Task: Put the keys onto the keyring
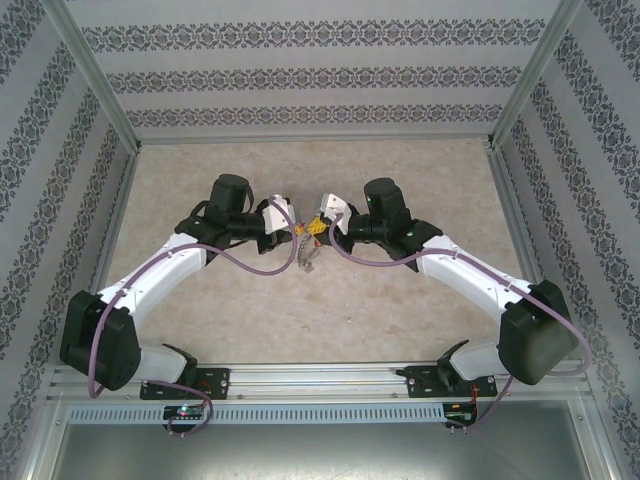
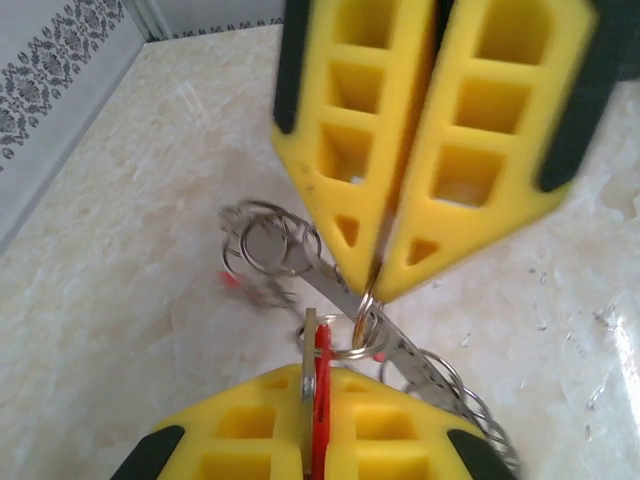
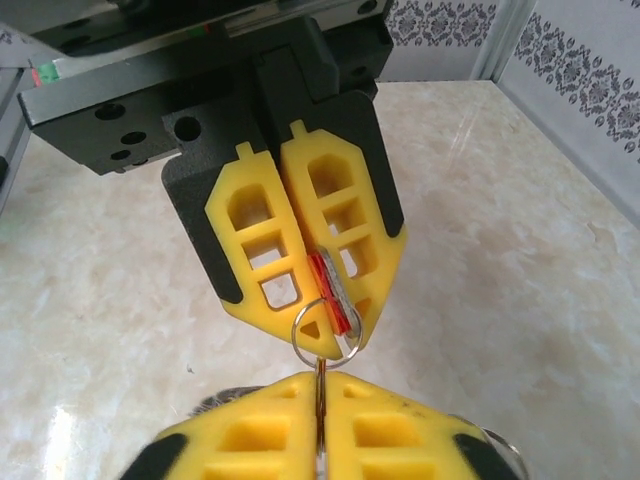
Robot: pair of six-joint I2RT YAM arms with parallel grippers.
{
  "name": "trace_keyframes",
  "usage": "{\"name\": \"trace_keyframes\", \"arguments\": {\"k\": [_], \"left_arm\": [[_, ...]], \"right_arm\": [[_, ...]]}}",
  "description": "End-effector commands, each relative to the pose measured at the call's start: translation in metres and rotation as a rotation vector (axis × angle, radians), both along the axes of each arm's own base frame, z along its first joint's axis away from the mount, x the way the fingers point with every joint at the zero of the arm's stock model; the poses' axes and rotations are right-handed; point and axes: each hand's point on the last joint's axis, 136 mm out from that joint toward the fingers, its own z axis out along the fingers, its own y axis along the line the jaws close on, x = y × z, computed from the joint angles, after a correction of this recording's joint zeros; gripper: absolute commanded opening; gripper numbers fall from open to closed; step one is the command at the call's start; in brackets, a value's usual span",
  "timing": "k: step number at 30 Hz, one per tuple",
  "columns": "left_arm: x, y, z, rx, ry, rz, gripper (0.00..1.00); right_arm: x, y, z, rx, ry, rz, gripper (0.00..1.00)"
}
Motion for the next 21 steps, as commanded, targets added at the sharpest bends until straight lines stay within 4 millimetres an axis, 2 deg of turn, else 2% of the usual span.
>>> {"name": "trace_keyframes", "arguments": {"k": [1, 3, 8, 11, 13, 15, 20, 21], "left_arm": [[0.006, 0.012, 0.03, 0.069, -0.13, 0.005, 0.0], [0.008, 0.014, 0.036, 0.1, -0.161, 0.002, 0.0], [0.014, 0.022, 0.054, 0.189, -0.245, -0.003, 0.0], [0.015, 0.026, 0.073, 0.221, -0.304, -0.007, 0.0], [0.014, 0.028, 0.085, 0.234, -0.345, -0.01, 0.0], [0.016, 0.03, 0.096, 0.241, -0.386, -0.003, 0.0], [0.022, 0.035, 0.122, 0.258, -0.511, 0.028, 0.0], [0.024, 0.036, 0.126, 0.26, -0.535, 0.04, 0.0]], "right_arm": [[0.0, 0.0, 0.016, 0.034, -0.046, 0.003, 0.26], [0.0, -0.002, 0.02, 0.059, -0.056, 0.003, 0.34], [-0.004, -0.009, 0.033, 0.124, -0.083, 0.034, 0.43], [-0.005, -0.017, 0.035, 0.144, -0.092, 0.035, 0.48], [-0.004, -0.023, 0.031, 0.141, -0.099, 0.017, 0.51], [0.001, -0.031, 0.024, 0.13, -0.105, -0.026, 0.61], [0.018, -0.057, 0.003, 0.118, -0.104, -0.16, 0.64], [0.021, -0.062, -0.003, 0.114, -0.102, -0.186, 0.72]]}}
